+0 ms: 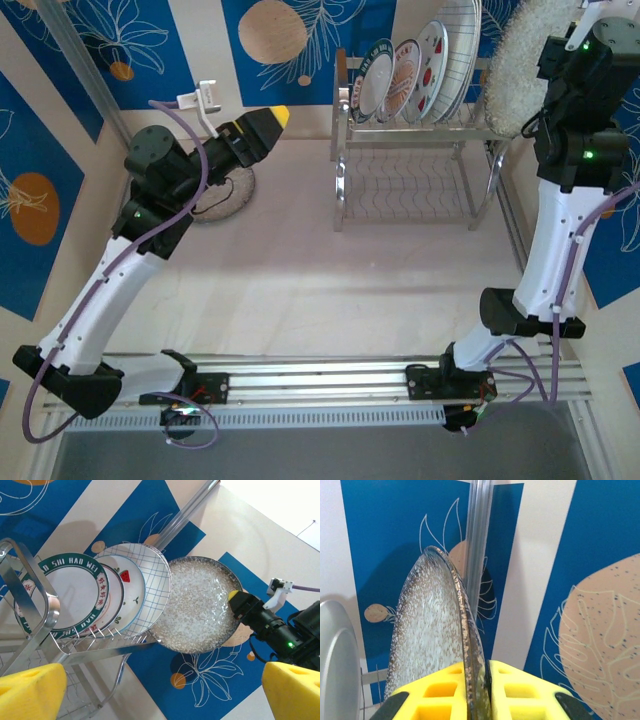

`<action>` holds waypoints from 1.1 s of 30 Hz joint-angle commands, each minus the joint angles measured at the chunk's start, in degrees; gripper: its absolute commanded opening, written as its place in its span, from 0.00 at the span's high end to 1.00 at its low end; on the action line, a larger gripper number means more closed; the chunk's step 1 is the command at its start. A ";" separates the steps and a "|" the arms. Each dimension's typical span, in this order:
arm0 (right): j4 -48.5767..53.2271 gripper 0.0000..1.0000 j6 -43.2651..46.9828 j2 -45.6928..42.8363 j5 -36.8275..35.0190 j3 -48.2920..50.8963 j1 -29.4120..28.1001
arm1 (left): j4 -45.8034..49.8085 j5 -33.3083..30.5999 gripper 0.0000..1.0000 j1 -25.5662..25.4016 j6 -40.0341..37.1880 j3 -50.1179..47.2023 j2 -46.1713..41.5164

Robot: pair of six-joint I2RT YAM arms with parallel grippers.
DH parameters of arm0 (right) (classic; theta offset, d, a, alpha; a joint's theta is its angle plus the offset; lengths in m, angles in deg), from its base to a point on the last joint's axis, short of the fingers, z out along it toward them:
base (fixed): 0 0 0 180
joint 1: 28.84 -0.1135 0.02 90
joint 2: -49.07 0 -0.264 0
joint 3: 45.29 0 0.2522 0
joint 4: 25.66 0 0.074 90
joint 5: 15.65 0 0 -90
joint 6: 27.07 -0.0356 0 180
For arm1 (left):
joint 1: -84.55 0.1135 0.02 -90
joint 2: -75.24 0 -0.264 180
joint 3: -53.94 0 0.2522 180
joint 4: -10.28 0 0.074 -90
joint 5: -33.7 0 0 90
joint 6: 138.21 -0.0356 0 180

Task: Unload the plates from the dish rack

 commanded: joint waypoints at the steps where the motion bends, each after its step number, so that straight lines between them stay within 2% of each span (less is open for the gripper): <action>1: -11.39 1.00 -3.02 -6.06 -1.80 -1.20 0.47 | -2.26 1.11 0.00 -1.09 1.04 -0.23 0.22; 23: 3.05 1.00 -9.93 -17.51 -4.65 5.89 0.04 | -0.81 2.56 0.00 -7.20 5.08 -4.78 2.47; 33: 15.53 1.00 -18.98 -21.61 -4.00 8.63 -0.33 | -3.98 6.59 0.00 -11.27 10.47 -10.92 5.40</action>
